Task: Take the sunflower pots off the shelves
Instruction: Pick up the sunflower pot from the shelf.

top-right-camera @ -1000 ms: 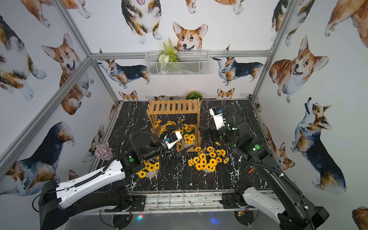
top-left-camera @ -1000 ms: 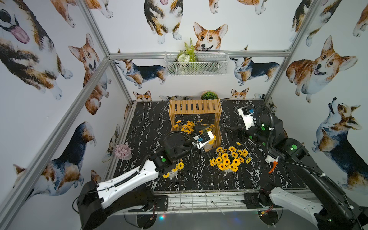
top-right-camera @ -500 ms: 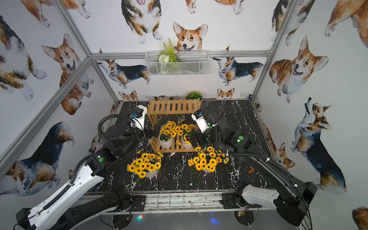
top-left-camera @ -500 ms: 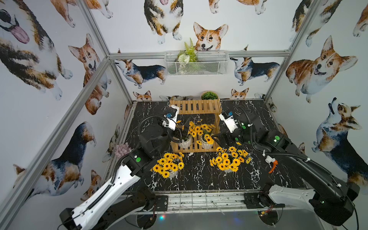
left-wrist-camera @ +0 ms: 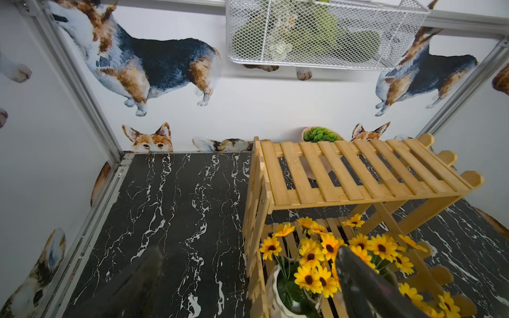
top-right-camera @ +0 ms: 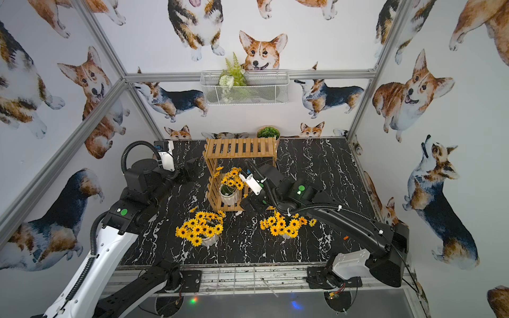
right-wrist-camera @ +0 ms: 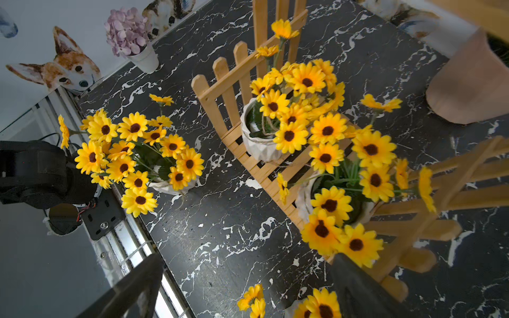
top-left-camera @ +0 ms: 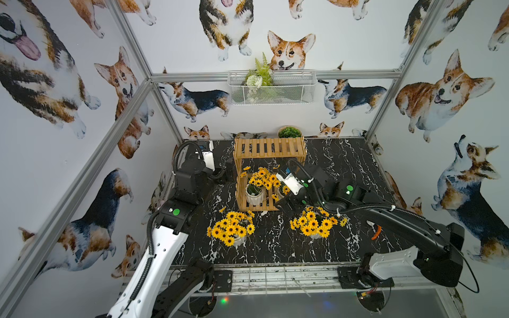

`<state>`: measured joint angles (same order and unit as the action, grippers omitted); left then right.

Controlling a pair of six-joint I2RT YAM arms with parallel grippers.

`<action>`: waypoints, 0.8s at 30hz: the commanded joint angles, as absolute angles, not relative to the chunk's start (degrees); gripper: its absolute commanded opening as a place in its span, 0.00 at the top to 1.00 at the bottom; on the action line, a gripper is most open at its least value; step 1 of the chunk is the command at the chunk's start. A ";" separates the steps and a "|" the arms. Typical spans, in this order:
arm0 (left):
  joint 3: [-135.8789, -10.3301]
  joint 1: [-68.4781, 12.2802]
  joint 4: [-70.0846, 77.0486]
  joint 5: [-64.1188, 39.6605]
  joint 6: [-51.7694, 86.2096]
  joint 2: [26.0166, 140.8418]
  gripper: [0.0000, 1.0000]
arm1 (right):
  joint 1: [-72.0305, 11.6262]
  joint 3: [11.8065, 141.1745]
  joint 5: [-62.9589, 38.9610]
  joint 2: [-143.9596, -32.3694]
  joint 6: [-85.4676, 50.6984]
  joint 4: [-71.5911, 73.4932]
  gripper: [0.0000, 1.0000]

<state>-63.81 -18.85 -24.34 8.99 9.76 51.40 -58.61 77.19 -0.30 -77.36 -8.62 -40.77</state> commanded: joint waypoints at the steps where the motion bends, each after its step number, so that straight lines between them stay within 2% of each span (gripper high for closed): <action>1: -64.13 -16.79 -26.35 5.46 11.42 51.84 0.00 | -59.97 78.42 -0.77 -79.69 -9.97 -42.30 0.03; 24: -61.00 -10.20 -26.01 0.91 11.35 50.88 0.00 | -57.48 84.47 -11.63 -93.45 -12.47 -46.41 0.08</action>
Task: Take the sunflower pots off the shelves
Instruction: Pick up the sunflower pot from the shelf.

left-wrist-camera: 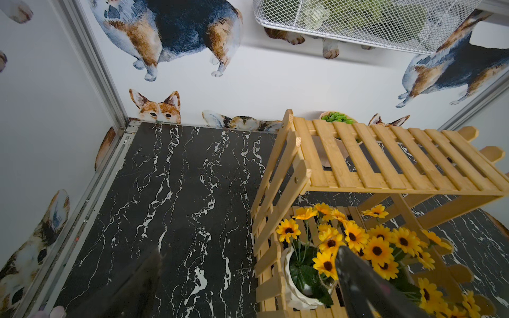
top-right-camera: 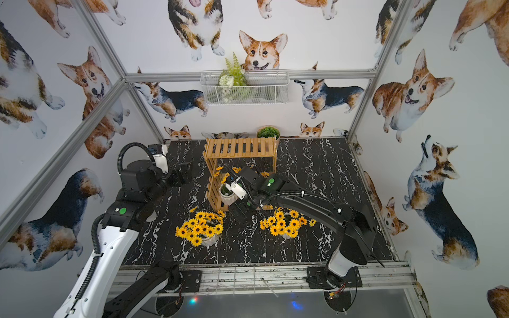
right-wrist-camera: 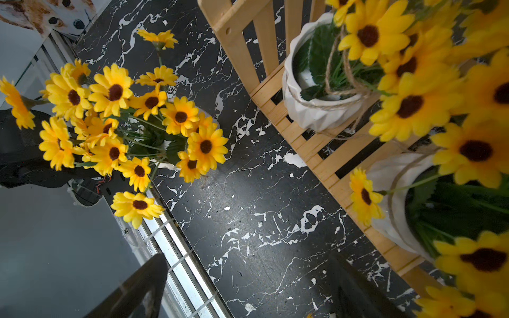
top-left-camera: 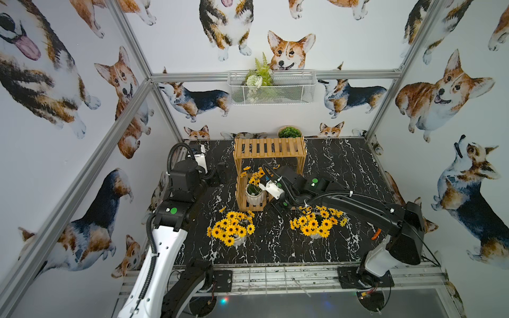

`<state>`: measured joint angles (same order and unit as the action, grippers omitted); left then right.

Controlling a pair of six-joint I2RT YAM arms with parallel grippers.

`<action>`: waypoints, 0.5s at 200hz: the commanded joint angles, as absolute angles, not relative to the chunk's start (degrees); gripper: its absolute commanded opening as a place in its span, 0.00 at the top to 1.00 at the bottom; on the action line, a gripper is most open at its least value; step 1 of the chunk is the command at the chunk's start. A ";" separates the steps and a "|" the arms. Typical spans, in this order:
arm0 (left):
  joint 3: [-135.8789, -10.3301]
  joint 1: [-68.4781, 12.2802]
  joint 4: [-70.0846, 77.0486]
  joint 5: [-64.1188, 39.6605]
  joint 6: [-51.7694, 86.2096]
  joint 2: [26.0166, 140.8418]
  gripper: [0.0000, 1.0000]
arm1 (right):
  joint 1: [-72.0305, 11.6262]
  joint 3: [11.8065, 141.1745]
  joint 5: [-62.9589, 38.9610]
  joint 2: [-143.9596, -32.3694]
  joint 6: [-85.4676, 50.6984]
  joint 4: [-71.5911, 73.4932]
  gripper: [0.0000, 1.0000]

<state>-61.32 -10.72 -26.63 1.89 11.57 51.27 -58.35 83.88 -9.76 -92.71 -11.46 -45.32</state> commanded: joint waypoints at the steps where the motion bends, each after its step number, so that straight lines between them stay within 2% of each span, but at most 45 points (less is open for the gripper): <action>1: -60.91 -10.08 -25.87 0.82 11.36 50.87 0.00 | -57.02 84.47 -11.99 -93.81 -12.63 -46.53 0.08; 100: -60.21 -8.79 -25.19 0.30 10.65 50.90 0.00 | -53.31 84.10 -11.70 -97.01 -13.00 -46.97 0.11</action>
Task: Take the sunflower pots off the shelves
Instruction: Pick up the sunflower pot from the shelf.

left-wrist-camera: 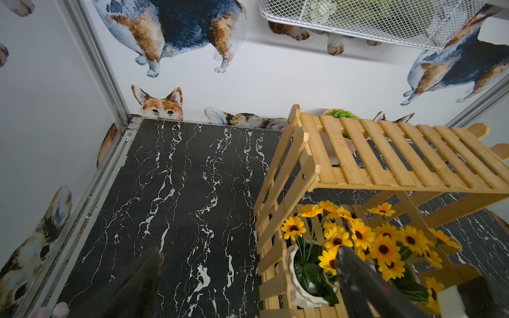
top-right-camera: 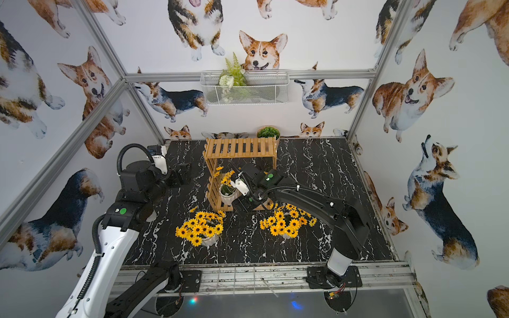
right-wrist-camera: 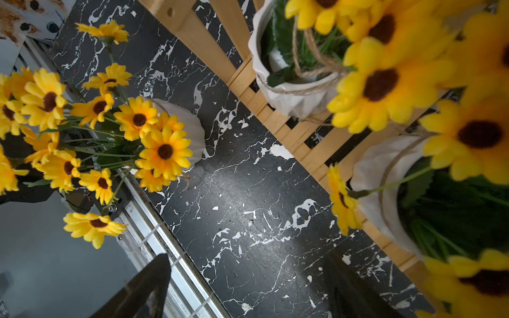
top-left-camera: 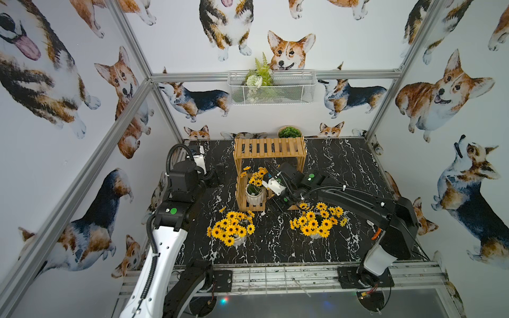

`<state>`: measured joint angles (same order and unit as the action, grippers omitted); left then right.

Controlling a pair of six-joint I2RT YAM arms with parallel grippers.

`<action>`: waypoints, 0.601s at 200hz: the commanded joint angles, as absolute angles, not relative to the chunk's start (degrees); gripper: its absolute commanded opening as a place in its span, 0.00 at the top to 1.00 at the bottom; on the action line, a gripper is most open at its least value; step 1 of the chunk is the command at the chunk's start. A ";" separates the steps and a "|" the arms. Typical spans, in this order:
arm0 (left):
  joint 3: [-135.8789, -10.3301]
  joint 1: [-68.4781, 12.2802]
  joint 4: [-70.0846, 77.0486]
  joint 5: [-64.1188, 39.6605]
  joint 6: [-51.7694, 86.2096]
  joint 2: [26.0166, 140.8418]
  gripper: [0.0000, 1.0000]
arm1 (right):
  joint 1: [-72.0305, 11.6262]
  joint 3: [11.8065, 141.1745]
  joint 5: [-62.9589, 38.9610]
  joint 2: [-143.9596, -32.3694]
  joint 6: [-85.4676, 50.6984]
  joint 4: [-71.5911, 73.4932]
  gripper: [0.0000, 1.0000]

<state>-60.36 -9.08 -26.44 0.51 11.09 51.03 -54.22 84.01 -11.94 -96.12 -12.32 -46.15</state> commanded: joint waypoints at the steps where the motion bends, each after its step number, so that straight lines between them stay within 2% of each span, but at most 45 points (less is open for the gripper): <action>1: -60.21 -8.79 -25.25 0.28 10.64 50.94 0.00 | -53.28 84.19 -11.69 -97.11 -13.01 -47.00 0.11; 120: -59.50 -8.29 -25.02 1.05 9.44 50.26 0.00 | -50.39 88.06 -7.23 -101.26 -9.67 -50.28 0.15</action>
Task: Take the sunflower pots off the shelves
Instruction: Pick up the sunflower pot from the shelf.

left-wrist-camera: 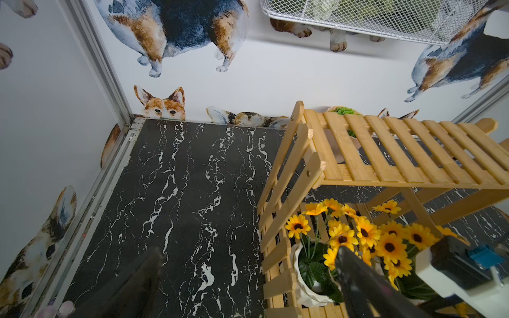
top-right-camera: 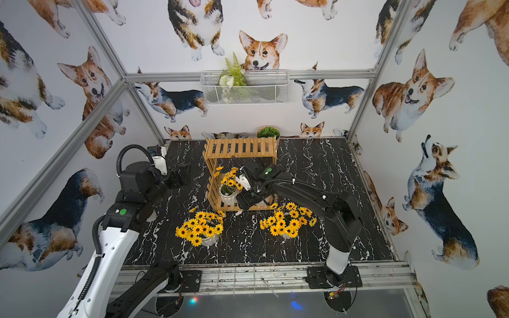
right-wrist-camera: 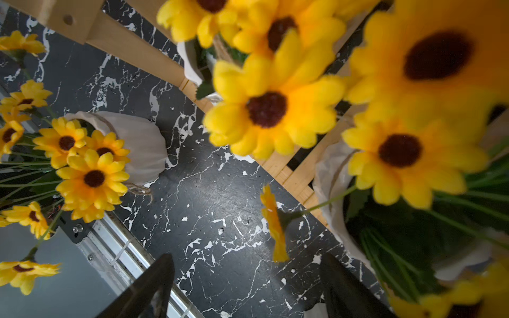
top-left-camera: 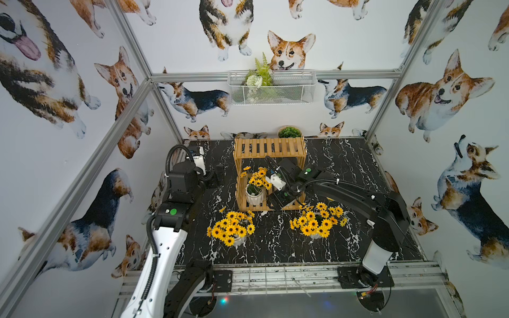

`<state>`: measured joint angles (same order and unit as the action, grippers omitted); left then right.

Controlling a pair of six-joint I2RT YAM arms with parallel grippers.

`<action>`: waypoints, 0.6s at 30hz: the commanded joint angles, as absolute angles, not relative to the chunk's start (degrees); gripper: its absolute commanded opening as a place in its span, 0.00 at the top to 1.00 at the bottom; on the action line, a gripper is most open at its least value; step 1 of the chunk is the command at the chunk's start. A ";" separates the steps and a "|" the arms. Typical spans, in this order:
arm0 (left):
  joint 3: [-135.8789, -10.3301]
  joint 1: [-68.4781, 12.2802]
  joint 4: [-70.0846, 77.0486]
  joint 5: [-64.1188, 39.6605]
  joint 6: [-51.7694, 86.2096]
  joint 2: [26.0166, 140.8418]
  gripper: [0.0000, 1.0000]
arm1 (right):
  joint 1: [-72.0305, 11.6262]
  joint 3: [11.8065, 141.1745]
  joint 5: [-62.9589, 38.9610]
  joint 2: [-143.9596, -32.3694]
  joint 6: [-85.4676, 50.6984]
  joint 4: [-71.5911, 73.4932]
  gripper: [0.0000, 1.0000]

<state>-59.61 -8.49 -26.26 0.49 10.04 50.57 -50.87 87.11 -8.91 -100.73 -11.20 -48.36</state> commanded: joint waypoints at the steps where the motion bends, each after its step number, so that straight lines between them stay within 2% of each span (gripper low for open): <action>1: -59.50 -8.28 -25.03 1.05 9.38 50.27 0.00 | -50.33 88.06 -7.26 -101.30 -9.67 -50.28 0.15; 18: -59.07 -8.09 -24.61 1.75 8.44 49.81 0.00 | -49.02 91.73 -4.56 -106.07 -7.20 -51.37 0.18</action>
<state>-59.24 -8.27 -26.13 1.04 9.15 50.09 -49.17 90.48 -5.96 -105.16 -8.71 -50.00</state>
